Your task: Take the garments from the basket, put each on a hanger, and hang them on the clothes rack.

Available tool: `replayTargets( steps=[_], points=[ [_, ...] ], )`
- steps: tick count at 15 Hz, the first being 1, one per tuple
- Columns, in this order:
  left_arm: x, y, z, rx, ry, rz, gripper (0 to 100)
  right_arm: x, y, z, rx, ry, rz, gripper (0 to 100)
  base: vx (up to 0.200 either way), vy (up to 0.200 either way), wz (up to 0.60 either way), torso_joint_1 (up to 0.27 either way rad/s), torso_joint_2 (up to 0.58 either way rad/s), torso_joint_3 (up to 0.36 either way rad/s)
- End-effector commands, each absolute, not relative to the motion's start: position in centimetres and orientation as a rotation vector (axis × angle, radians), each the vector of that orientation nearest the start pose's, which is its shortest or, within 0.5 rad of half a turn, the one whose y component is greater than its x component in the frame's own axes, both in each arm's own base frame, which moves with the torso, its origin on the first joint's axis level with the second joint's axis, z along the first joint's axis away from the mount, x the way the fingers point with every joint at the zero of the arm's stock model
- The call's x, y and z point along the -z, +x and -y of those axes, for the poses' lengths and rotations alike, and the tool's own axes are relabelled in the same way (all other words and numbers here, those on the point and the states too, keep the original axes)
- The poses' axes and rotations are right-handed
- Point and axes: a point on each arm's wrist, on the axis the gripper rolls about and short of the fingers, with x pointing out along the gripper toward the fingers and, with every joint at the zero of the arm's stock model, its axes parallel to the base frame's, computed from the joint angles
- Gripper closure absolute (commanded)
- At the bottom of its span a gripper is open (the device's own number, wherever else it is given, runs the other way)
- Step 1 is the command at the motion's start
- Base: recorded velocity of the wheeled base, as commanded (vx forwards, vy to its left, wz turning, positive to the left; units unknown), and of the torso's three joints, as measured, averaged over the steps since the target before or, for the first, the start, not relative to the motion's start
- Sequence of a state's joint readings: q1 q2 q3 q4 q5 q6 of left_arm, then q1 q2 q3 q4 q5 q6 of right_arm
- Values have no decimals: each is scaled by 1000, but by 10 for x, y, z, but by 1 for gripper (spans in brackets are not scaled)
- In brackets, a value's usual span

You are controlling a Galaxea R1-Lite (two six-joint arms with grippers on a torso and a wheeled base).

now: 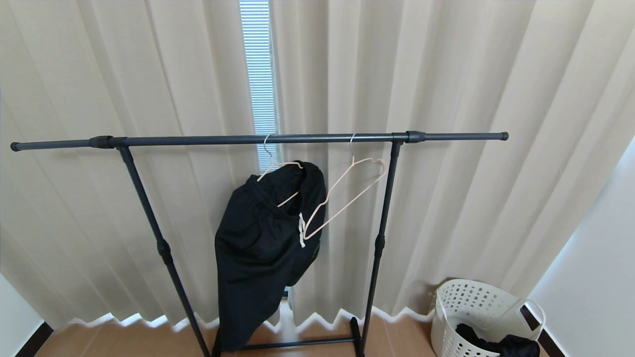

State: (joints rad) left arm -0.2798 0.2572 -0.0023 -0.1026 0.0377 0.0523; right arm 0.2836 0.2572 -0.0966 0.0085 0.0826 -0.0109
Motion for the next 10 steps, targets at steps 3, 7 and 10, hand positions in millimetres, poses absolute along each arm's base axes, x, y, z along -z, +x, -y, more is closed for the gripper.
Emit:
replayTargets(
  steps=[3, 7, 10],
  points=[
    [-88, -4, -1, 254, 82, -123, 0, -81, -12, 2, -345, -24, -138, 0, 0, 0, 0, 0, 0, 0],
    [-86, -3, 0, 280, 88, -157, 0, -79, -11, 2, -347, -28, -151, 0, 0, 0, 0, 0, 0, 0],
    [-84, -1, 1, 282, 97, -215, 0, -78, -13, 3, -313, -31, -131, 0, 0, 0, 0, 0, 0, 0]
  ],
)
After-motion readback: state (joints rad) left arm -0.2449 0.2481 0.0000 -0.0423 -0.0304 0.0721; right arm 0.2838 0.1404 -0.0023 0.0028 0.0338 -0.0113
